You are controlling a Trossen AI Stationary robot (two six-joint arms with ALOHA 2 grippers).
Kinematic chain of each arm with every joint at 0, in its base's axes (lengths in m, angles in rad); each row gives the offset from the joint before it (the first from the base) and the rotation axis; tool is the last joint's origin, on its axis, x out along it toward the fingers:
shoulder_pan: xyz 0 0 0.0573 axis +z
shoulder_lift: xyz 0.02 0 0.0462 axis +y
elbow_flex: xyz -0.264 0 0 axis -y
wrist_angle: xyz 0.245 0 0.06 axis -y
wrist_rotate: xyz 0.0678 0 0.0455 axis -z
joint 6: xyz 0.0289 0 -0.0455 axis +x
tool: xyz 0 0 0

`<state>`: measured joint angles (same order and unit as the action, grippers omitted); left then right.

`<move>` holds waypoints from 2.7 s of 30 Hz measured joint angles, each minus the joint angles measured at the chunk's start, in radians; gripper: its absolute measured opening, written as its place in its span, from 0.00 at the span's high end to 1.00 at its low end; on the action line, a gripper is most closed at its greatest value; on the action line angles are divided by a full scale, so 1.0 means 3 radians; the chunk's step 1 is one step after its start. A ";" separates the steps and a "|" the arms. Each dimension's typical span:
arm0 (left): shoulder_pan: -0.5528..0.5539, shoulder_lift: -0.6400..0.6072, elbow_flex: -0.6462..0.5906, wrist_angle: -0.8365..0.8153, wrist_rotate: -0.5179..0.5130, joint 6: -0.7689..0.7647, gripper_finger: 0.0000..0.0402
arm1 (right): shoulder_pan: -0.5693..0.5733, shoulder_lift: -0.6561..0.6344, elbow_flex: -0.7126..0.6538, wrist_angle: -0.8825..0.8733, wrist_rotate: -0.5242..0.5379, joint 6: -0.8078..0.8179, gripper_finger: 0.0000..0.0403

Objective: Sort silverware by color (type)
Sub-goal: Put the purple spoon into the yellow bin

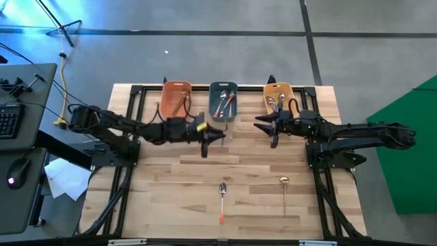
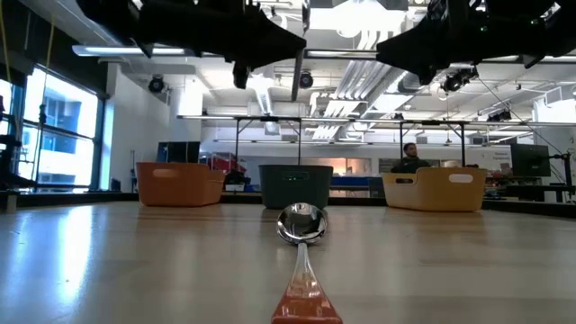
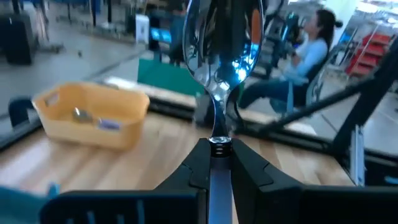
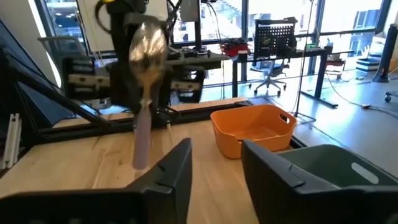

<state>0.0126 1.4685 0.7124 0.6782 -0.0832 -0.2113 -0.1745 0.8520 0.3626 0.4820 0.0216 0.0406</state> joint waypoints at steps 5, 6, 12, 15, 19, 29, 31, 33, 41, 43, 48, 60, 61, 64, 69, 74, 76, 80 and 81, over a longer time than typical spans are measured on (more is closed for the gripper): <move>0.0214 0.0014 0.0000 0.0222 0.0176 0.0098 0.95 | -0.0001 0.0015 0.0000 0.0006 -0.0001 0.0181 0.64; 0.0237 0.0045 0.0000 0.0310 0.0173 0.0102 0.95 | -0.0001 0.0024 0.0000 0.0004 -0.0002 0.0200 0.63; 0.0355 0.0254 0.0001 0.0823 0.0350 0.0056 0.95 | 0.0001 0.0213 0.0070 0.0026 -0.0110 0.0314 0.62; 0.0389 0.0365 0.0001 0.1021 0.0404 0.0013 0.95 | 0.0037 0.0370 0.0139 0.0032 -0.0191 0.0370 0.62; 0.0401 0.0425 0.0001 0.1105 0.0486 0.0016 0.95 | 0.0089 0.0640 0.0302 0.0028 -0.0228 0.0394 0.62; 0.0400 0.0425 0.0001 0.1264 0.0581 0.0041 0.95 | 0.0176 0.1325 0.0864 -0.0043 -0.0335 0.0248 0.41; 0.0400 0.0426 0.0001 0.1249 0.0584 0.0021 0.95 | 0.0174 0.1430 0.0948 -0.0037 -0.0471 0.0220 0.40; 0.0400 0.0426 0.0001 0.1256 0.0586 0.0014 0.95 | 0.0174 0.1542 0.1038 -0.0019 -0.0573 0.0212 0.39; 0.0344 0.0426 0.0001 0.1271 0.0596 0.0017 0.95 | 0.0175 0.1908 0.1294 -0.0020 -0.0584 0.0042 0.45; 0.0344 0.0426 0.0001 0.1271 0.0596 0.0017 0.95 | 0.0177 0.1956 0.1342 -0.0016 -0.0568 0.0037 0.49; 0.0350 0.0426 0.0001 0.1267 0.0580 0.0000 0.95 | 0.0197 0.1959 0.1363 -0.0035 -0.0472 0.0005 0.69; 0.0354 0.0425 0.0001 0.1259 0.0591 -0.0077 0.85 | 0.0276 0.1952 0.1363 -0.0050 -0.0429 -0.0139 0.88; 0.0347 0.0425 0.0001 0.1260 0.0596 -0.0078 0.84 | 0.0278 0.1952 0.1363 -0.0048 -0.0437 -0.0146 0.88; 0.0347 0.0423 0.0001 0.1257 0.0603 -0.0008 0.78 | 0.0279 0.1951 0.1363 -0.0048 -0.0451 -0.0153 0.88; 0.0350 0.0352 -0.0006 0.1210 0.0596 0.0091 0.68 | 0.0281 0.1902 0.1363 -0.0095 -0.0463 -0.0147 0.88; 0.0350 0.0290 -0.0182 0.1210 0.0487 0.0182 0.60 | 0.0281 0.1726 0.1363 -0.0296 -0.0322 -0.0086 0.88; 0.0350 0.0266 -0.0267 0.1251 0.0418 0.0218 0.59 | 0.0281 0.1648 0.1363 -0.0428 -0.0244 -0.0053 0.88; 0.0350 0.0220 -0.0407 0.1237 0.0408 0.0219 0.59 | 0.0270 0.1540 0.1363 -0.0620 -0.0006 -0.0047 0.88; 0.0350 0.0194 -0.0447 0.1232 0.0409 0.0219 0.59 | 0.0253 0.1510 0.1363 -0.0703 0.0052 -0.0038 0.88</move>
<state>0.1177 1.5267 0.5783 1.0477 0.0395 -0.1455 -0.0986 1.3049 0.7715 0.2712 0.0371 0.0292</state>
